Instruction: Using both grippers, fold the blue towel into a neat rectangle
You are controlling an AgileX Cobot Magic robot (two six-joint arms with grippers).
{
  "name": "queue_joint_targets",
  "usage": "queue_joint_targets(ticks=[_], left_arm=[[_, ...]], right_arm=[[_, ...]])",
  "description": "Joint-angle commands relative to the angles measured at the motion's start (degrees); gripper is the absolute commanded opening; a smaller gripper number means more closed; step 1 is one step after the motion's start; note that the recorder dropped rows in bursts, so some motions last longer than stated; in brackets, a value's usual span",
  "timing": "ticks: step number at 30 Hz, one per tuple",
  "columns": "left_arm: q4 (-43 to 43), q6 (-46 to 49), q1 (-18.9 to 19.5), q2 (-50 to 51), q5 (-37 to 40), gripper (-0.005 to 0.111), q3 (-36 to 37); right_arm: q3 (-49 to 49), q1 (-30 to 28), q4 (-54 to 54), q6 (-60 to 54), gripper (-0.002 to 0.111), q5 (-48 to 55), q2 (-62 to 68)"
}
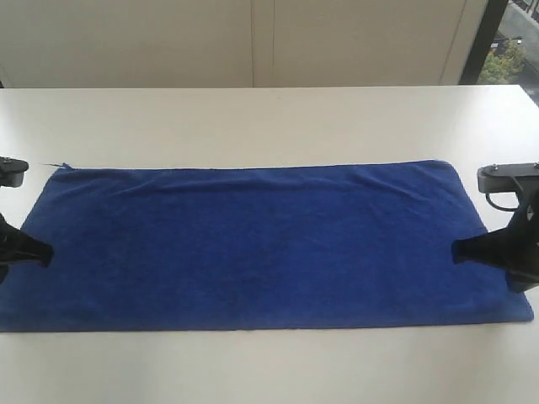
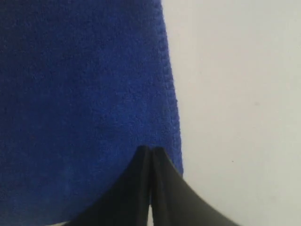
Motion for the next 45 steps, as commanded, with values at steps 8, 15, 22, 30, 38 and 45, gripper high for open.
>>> queue_joint_targets(ticks=[8, 15, 22, 30, 38, 45], left_arm=[[-8.3, 3.8, -0.1, -16.4, 5.0, 0.000, -0.8], [-12.2, 8.1, -0.1, -38.0, 7.2, 0.000, 2.1], [-10.2, 8.5, 1.2, -46.3, 11.9, 0.000, 5.7], [-21.3, 18.1, 1.6, -45.8, 19.4, 0.000, 1.9], [-20.4, 17.4, 1.6, -38.8, 19.1, 0.000, 0.6], [-20.4, 17.1, 3.6, -35.2, 20.4, 0.000, -1.7]], right_arm=[[-1.1, 0.4, 1.6, -2.0, 0.000, 1.6, -20.8], [4.7, 2.0, 1.4, -8.5, 0.000, 1.2, -45.9], [8.1, 2.0, 2.1, -8.8, 0.000, 7.2, -50.5], [0.5, 2.0, 15.3, -20.3, 0.000, 16.0, -43.0], [-0.8, 2.0, 16.0, -21.6, 0.000, 11.9, -34.6], [-2.2, 1.7, 14.1, -21.5, 0.000, 11.1, -28.1]])
